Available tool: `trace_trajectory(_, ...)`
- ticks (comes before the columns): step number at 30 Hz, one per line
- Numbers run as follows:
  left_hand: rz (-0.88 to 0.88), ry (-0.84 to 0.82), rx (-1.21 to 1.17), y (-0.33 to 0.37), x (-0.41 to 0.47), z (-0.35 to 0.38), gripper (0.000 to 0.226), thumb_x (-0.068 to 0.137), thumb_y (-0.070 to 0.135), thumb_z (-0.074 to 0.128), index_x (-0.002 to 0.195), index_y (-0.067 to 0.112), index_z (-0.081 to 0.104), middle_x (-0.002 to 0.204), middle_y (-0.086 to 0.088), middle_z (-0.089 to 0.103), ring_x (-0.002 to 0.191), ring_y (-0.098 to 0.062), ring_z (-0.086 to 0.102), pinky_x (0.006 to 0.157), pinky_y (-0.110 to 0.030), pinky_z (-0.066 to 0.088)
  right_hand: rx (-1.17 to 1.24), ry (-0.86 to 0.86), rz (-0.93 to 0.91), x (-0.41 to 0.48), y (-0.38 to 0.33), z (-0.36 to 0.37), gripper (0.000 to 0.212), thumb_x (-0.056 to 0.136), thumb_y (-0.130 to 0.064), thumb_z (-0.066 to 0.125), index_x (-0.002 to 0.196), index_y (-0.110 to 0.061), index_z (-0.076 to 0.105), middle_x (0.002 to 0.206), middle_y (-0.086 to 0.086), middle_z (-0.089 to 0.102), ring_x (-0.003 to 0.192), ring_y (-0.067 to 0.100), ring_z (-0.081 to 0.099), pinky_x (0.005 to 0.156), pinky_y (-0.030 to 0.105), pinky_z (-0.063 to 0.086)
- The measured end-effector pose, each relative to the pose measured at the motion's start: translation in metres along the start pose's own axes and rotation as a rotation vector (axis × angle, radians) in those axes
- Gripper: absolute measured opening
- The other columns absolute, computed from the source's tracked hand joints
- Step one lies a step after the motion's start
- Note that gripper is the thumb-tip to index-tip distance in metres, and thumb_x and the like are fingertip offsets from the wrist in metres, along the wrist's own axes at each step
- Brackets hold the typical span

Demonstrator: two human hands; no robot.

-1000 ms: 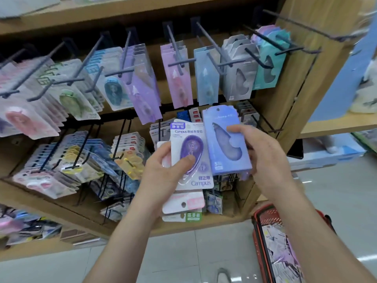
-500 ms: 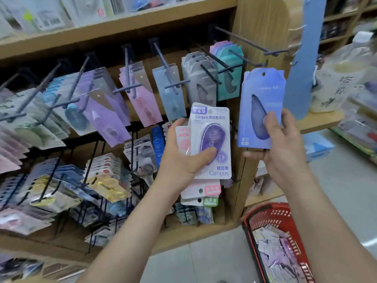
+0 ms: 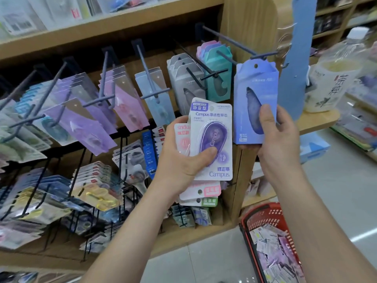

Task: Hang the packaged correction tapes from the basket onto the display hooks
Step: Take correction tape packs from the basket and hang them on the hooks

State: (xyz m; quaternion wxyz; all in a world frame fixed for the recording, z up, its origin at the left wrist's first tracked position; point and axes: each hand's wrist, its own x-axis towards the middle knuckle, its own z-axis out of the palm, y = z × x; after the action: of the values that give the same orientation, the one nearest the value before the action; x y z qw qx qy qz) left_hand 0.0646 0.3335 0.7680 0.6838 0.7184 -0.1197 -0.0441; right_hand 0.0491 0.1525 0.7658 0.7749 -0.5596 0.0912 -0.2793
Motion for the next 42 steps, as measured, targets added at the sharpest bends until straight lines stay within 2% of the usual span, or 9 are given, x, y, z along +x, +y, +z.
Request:
trace_trajectory(6, 0.024, -0.013, -0.015, -0.001, 0.000, -0.006, 0.077, 0.055, 0.034, 0.084, 0.123, 0.035, 0.048, 0.113, 0.005, 0.070, 0.105, -0.018, 0.069, 0.079, -0.038, 0.059, 0.214, -0.054, 0.249, -0.004, -0.006, 0.005, 0.023, 0.102, -0.031, 0.048, 0.107, -0.014, 0.062, 0.078, -0.001, 0.070, 0.058, 0.014, 0.064, 0.041, 0.023, 0.047)
trace_trajectory(12, 0.101, -0.013, 0.142, 0.008, -0.001, -0.011, 0.076, 0.058, 0.032, 0.086, 0.123, 0.040, 0.047, 0.111, 0.018, 0.067, 0.104, -0.008, 0.067, 0.079, -0.025, 0.056, -0.128, -0.058, 0.012, 0.003, -0.010, 0.000, 0.017, 0.102, -0.027, 0.052, 0.106, -0.018, 0.066, 0.081, -0.003, 0.068, 0.060, 0.014, 0.065, 0.044, 0.027, 0.051)
trace_trajectory(17, 0.157, -0.054, 0.350, 0.025, -0.008, -0.017, 0.081, 0.058, 0.036, 0.083, 0.127, 0.048, 0.041, 0.110, 0.028, 0.063, 0.101, -0.006, 0.066, 0.088, -0.045, 0.057, -0.018, 0.019, 0.090, -0.001, -0.008, -0.004, 0.021, 0.102, -0.034, 0.050, 0.098, -0.020, 0.066, 0.076, -0.003, 0.066, 0.056, 0.016, 0.061, 0.042, 0.025, 0.045)
trace_trajectory(20, 0.154, -0.098, 0.432, 0.031, -0.014, -0.019, 0.094, 0.059, 0.033, 0.086, 0.133, 0.057, 0.033, 0.107, 0.025, 0.066, 0.096, -0.006, 0.068, 0.079, -0.037, 0.060, -0.087, 0.041, 0.055, -0.001, -0.005, -0.009, 0.018, 0.101, -0.037, 0.053, 0.097, -0.026, 0.067, 0.078, -0.004, 0.065, 0.057, 0.016, 0.060, 0.042, 0.025, 0.045)
trace_trajectory(23, 0.143, -0.152, 0.454, 0.037, -0.019, -0.020, 0.101, 0.059, 0.032, 0.087, 0.134, 0.062, 0.028, 0.107, 0.021, 0.067, 0.093, -0.011, 0.070, 0.065, -0.029, 0.061, -0.237, 0.009, -0.034, 0.001, -0.005, -0.017, 0.011, 0.099, -0.037, 0.056, 0.101, -0.035, 0.067, 0.082, -0.014, 0.069, 0.065, 0.011, 0.064, 0.049, 0.028, 0.050)
trace_trajectory(27, 0.176, -0.218, 0.446, 0.040, -0.017, -0.018, 0.097, 0.055, 0.035, 0.083, 0.134, 0.058, 0.032, 0.109, 0.016, 0.068, 0.101, -0.016, 0.068, 0.090, -0.048, 0.056, -0.315, -0.015, -0.155, 0.004, -0.009, -0.023, 0.021, 0.099, -0.029, 0.058, 0.116, -0.020, 0.067, 0.100, -0.013, 0.072, 0.090, 0.003, 0.067, 0.073, 0.019, 0.050)
trace_trajectory(29, 0.162, -0.243, 0.361, 0.037, -0.014, -0.019, 0.090, 0.055, 0.034, 0.084, 0.131, 0.055, 0.039, 0.112, 0.014, 0.067, 0.105, -0.018, 0.068, 0.092, -0.051, 0.055, -0.335, -0.015, -0.171, 0.006, -0.010, -0.025, 0.019, 0.100, -0.025, 0.059, 0.116, -0.018, 0.065, 0.095, -0.016, 0.071, 0.087, 0.000, 0.066, 0.072, 0.016, 0.048)
trace_trajectory(35, 0.159, -0.285, 0.200, 0.033, -0.015, -0.021, 0.078, 0.057, 0.023, 0.084, 0.125, 0.040, 0.049, 0.116, 0.006, 0.067, 0.106, -0.017, 0.069, 0.085, -0.038, 0.060, -0.446, -0.019, -0.242, 0.009, -0.003, -0.034, 0.014, 0.093, -0.031, 0.062, 0.105, -0.038, 0.063, 0.095, -0.007, 0.073, 0.086, 0.020, 0.069, 0.075, 0.043, 0.056)
trace_trajectory(42, 0.173, -0.285, 0.171, 0.029, -0.011, -0.013, 0.078, 0.057, 0.023, 0.084, 0.124, 0.039, 0.048, 0.116, 0.008, 0.067, 0.105, -0.018, 0.069, 0.083, -0.036, 0.060, -0.362, -0.002, -0.185, 0.015, 0.005, -0.032, 0.020, 0.089, -0.034, 0.061, 0.107, -0.040, 0.061, 0.089, -0.008, 0.075, 0.080, 0.011, 0.070, 0.071, 0.030, 0.054)
